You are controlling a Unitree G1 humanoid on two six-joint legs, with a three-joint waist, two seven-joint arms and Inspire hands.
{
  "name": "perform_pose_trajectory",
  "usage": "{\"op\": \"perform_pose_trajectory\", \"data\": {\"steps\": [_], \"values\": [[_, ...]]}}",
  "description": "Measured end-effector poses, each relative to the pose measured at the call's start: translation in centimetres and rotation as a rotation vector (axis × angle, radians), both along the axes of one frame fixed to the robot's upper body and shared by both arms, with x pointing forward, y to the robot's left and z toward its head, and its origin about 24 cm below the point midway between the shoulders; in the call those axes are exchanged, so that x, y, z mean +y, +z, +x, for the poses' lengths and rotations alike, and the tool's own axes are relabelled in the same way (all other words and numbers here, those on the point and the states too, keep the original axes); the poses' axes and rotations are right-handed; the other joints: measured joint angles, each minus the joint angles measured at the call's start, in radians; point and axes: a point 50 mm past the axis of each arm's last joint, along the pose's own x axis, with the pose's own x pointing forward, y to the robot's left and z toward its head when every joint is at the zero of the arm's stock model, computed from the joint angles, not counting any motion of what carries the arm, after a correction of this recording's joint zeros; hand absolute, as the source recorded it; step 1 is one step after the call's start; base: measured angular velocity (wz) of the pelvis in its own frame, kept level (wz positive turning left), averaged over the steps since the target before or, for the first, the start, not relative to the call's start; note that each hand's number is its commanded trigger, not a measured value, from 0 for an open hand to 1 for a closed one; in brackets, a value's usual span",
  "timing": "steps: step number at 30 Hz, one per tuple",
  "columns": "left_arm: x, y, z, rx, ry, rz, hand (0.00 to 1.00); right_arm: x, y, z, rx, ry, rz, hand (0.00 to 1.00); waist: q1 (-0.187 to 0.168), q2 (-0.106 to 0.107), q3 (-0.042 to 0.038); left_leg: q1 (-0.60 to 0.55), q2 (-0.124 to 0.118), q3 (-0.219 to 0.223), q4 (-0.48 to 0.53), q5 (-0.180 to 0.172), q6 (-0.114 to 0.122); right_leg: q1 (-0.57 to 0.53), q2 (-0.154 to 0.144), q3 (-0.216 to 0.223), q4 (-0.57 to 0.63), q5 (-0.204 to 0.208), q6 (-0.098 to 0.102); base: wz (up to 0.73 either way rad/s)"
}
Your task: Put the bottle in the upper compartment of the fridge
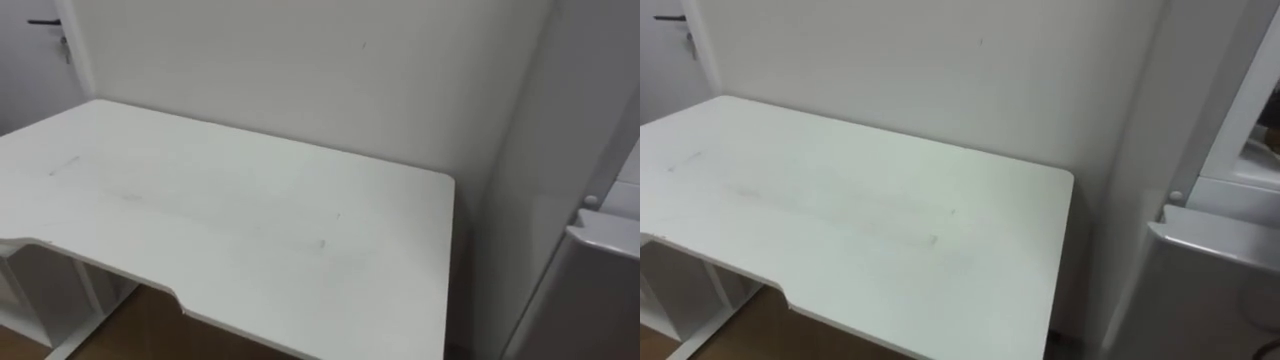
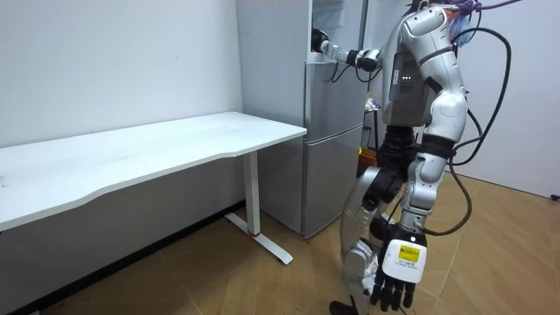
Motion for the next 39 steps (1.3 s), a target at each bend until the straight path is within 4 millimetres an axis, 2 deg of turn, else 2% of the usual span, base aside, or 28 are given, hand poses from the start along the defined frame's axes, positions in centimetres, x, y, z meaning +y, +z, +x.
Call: {"op": "perform_pose_trajectory", "data": {"steps": [10,23,27,34,39], "values": [[0.0,0.1,1.3,-0.039,-0.019,0.006,0.00,0.0,-0.1,0.0,0.002,0.001,-0.017,0.00,0.000,0.001,0.0003,0.003,0.002,0.002,-0.002,0.000,-0.001,-0.001,0.003,-0.001,-0.012,0.004,-0.001,0.00],[0.2,0.2,1.6,-0.041,-0.003,0.048,0.00,-0.1,-0.1,-0.2,0.000,0.019,-0.019,0.00,-0.002,0.007,-0.0014,0.022,0.002,0.013,-0.012,0.000,-0.001,0.020,0.004,0.005,-0.019,0.008,0.002,0.00],[0.2,0.2,1.5,-0.038,-0.002,0.048,0.00,-0.1,-0.6,-0.4,0.012,0.048,-0.022,0.00,-0.004,-0.001,-0.0058,0.041,0.000,0.018,-0.028,0.001,-0.001,0.034,0.002,0.010,-0.020,0.006,0.004,-0.01],[0.1,0.2,1.5,-0.038,-0.001,0.046,0.00,-0.1,-2.0,-0.7,0.065,0.099,-0.028,0.00,-0.006,-0.030,-0.0103,0.094,0.000,0.037,-0.058,0.000,-0.002,0.073,0.003,0.026,-0.035,0.004,0.008,-0.05],[-0.1,0.1,1.5,-0.038,0.002,0.041,0.00,0.0,-2.2,-1.0,0.073,0.118,-0.034,0.00,-0.011,-0.030,-0.0102,0.106,0.001,0.038,-0.063,-0.003,-0.002,0.083,0.003,0.026,-0.033,0.004,0.010,0.00]]}}
